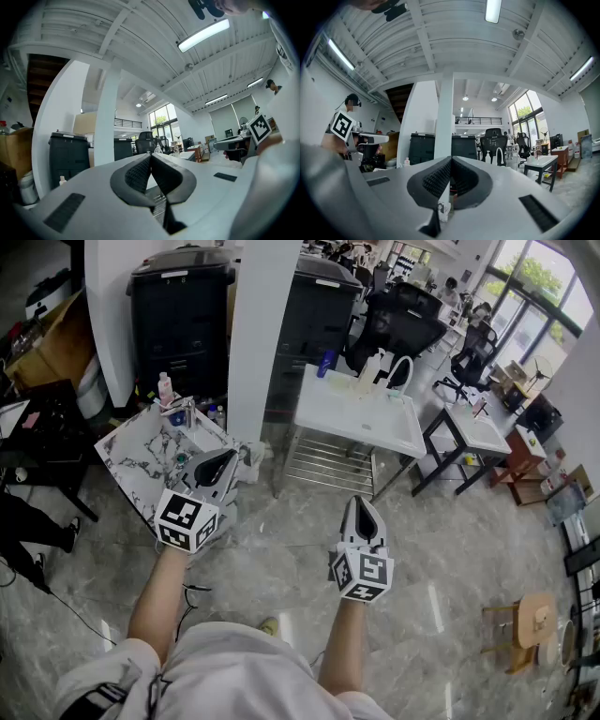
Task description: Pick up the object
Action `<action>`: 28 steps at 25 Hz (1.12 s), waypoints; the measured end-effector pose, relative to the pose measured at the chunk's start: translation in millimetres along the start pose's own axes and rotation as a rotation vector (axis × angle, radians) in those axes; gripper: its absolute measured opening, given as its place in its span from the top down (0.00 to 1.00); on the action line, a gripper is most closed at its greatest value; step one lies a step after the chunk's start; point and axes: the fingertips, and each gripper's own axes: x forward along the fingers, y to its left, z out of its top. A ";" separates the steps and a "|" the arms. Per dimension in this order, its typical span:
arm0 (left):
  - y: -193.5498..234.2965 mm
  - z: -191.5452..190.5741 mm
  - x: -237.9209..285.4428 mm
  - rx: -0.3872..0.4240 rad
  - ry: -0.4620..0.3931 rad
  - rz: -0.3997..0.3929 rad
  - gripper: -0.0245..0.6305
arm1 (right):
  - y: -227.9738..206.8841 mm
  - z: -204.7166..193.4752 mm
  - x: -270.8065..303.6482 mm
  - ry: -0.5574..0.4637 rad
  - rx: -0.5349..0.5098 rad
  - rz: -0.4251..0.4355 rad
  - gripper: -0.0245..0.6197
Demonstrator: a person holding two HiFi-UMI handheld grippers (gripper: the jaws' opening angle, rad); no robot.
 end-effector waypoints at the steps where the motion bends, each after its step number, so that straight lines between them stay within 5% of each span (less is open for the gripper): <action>1: 0.2 -0.5 1.4 0.002 0.002 -0.001 0.93 | 0.0 0.1 1.4 -0.002 0.001 0.000 0.95; 28: -40.2 -24.9 65.7 0.011 0.053 -0.027 0.93 | -68.8 -26.3 17.0 0.010 0.051 0.002 0.95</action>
